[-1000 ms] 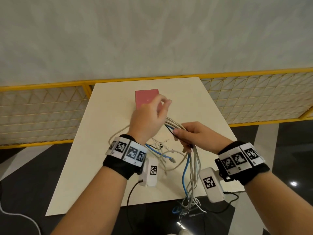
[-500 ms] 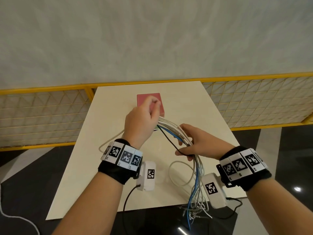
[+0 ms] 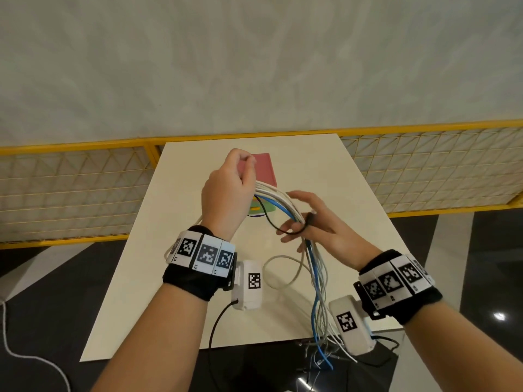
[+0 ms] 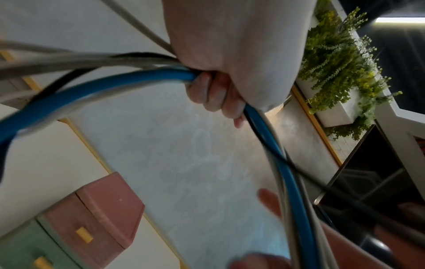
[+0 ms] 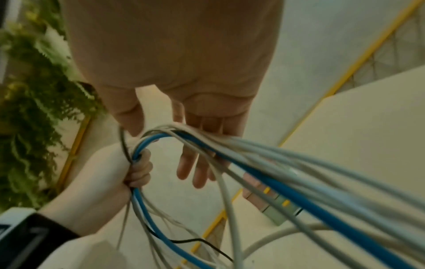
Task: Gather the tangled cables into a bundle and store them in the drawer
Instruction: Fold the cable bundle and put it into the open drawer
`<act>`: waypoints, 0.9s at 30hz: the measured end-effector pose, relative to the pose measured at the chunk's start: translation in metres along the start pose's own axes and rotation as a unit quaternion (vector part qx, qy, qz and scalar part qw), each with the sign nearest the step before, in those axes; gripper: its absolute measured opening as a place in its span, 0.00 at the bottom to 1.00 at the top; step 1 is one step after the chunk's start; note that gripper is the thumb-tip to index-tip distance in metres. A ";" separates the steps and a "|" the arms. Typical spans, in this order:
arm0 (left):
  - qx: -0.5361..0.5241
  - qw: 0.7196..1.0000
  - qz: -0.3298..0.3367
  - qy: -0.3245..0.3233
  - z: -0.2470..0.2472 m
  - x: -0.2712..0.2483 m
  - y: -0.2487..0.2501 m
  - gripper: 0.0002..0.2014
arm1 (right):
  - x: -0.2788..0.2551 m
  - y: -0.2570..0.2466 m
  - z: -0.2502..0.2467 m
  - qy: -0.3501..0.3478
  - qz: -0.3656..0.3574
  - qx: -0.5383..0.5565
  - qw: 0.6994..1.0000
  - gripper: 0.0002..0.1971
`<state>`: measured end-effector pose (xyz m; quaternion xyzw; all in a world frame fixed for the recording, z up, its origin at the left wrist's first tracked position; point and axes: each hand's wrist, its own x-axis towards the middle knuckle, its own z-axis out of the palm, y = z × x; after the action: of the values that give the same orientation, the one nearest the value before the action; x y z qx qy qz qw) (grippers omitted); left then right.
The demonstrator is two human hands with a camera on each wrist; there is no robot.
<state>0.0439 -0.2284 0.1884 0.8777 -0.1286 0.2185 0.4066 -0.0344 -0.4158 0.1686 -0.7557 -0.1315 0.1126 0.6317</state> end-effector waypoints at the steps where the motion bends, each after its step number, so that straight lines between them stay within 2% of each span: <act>1: -0.002 1.000 -0.002 0.007 0.000 0.000 0.001 0.11 | 0.004 -0.003 0.003 -0.001 0.007 0.016 1.000 0.26; 4: -0.011 0.999 -0.018 0.030 0.000 0.000 -0.002 0.11 | 0.016 -0.012 0.008 -0.018 0.051 0.078 0.995 0.20; 5: -0.015 0.999 -0.026 0.039 0.000 -0.002 -0.004 0.11 | 0.017 -0.013 0.008 -0.033 0.057 0.098 0.993 0.22; 7: -0.017 0.998 -0.040 0.050 0.000 -0.006 -0.006 0.11 | 0.017 -0.015 0.006 -0.051 0.060 0.107 0.991 0.34; 8: -0.019 0.997 -0.048 0.052 0.000 -0.008 -0.007 0.11 | 0.017 -0.015 0.005 -0.052 0.063 0.102 0.991 0.35; 12: -0.026 0.995 -0.075 0.066 0.000 -0.014 -0.007 0.11 | 0.020 -0.011 0.007 -0.046 0.043 0.041 0.997 0.10; 15: -0.043 0.992 -0.087 0.083 -0.003 -0.015 -0.009 0.11 | 0.019 -0.008 0.007 -0.071 0.043 0.024 0.996 0.12; 18: -0.068 0.988 -0.109 0.089 -0.004 -0.019 -0.012 0.10 | 0.018 -0.011 0.004 -0.096 0.069 -0.043 0.992 0.11; 20: -0.078 0.986 -0.123 0.082 -0.002 -0.022 -0.014 0.10 | 0.017 -0.012 0.002 -0.087 0.083 -0.078 0.990 0.11; 22: -0.063 0.988 -0.132 0.052 -0.002 -0.023 -0.018 0.11 | 0.016 -0.015 0.000 -0.054 0.084 -0.101 0.990 0.10; 26: 0.069 0.985 -0.104 -0.115 -0.012 -0.020 -0.017 0.21 | 0.015 -0.030 -0.005 -0.037 0.035 -0.228 0.972 0.08; 27: 0.089 0.983 -0.084 -0.138 -0.015 -0.020 -0.010 0.22 | 0.016 -0.036 -0.005 -0.043 0.019 -0.260 0.964 0.09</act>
<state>0.0267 -0.2097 0.1809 0.9396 -0.0895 0.0712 0.3225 -0.0199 -0.4092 0.2047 -0.8908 -0.1692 0.1186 0.4048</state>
